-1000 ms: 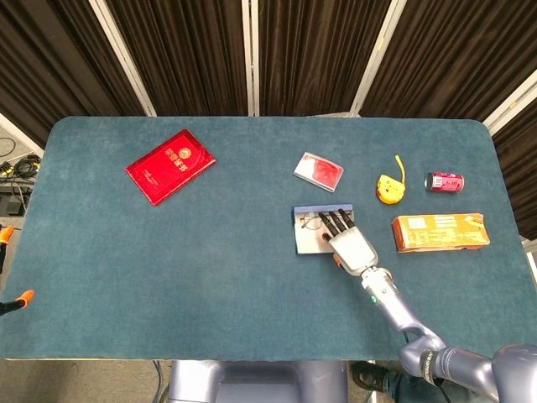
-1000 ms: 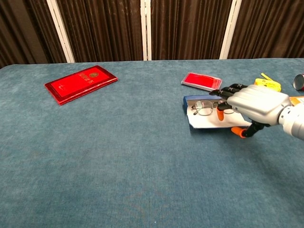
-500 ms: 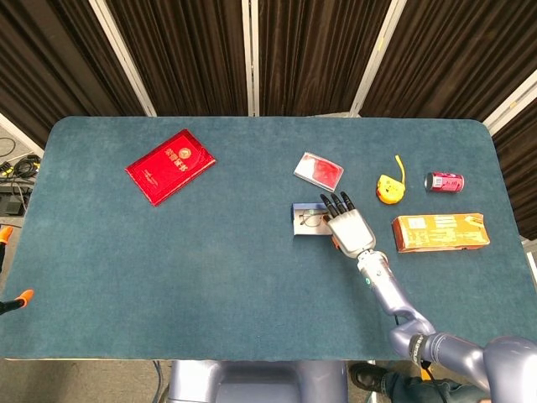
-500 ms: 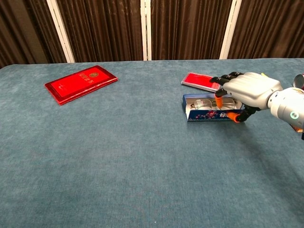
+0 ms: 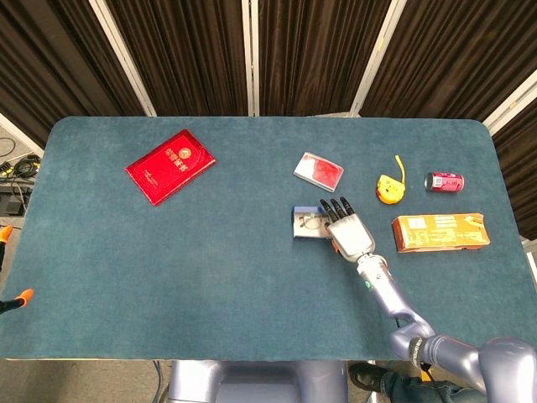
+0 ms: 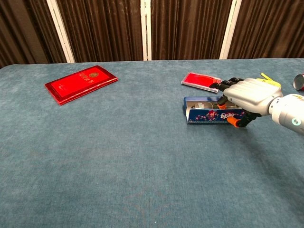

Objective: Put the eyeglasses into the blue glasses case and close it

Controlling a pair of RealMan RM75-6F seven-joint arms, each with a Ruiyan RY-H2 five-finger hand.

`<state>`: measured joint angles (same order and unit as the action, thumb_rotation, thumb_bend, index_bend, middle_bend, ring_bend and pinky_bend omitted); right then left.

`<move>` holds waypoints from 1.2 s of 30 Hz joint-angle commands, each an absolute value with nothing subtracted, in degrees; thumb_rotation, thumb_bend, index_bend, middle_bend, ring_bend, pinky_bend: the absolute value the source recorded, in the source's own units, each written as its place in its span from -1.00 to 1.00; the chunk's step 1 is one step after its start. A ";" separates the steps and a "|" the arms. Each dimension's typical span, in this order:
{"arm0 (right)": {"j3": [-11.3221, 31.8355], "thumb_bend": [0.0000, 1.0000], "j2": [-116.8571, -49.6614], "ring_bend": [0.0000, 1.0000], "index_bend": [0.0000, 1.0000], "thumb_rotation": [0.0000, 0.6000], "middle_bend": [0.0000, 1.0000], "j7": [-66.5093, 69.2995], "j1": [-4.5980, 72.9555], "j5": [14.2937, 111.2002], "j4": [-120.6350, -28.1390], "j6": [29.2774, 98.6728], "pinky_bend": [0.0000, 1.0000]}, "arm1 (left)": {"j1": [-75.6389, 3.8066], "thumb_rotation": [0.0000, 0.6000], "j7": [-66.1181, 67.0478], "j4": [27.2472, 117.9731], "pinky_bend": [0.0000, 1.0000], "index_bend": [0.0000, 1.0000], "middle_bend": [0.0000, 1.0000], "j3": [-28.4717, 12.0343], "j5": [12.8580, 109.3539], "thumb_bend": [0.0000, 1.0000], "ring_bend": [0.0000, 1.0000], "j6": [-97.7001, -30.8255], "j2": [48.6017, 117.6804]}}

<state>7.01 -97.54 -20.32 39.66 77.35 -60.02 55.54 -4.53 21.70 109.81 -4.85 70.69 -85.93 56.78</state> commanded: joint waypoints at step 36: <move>-0.29 -0.02 -77.63 -1.00 0.40 1.00 -1.00 -28.70 37.56 87.81 -86.40 56.03 -1.00 | -4.15 1.00 21.62 110.71 -1.00 -1.00 -1.00 -4.02 72.62 -1.00 -1.00 -86.28 56.45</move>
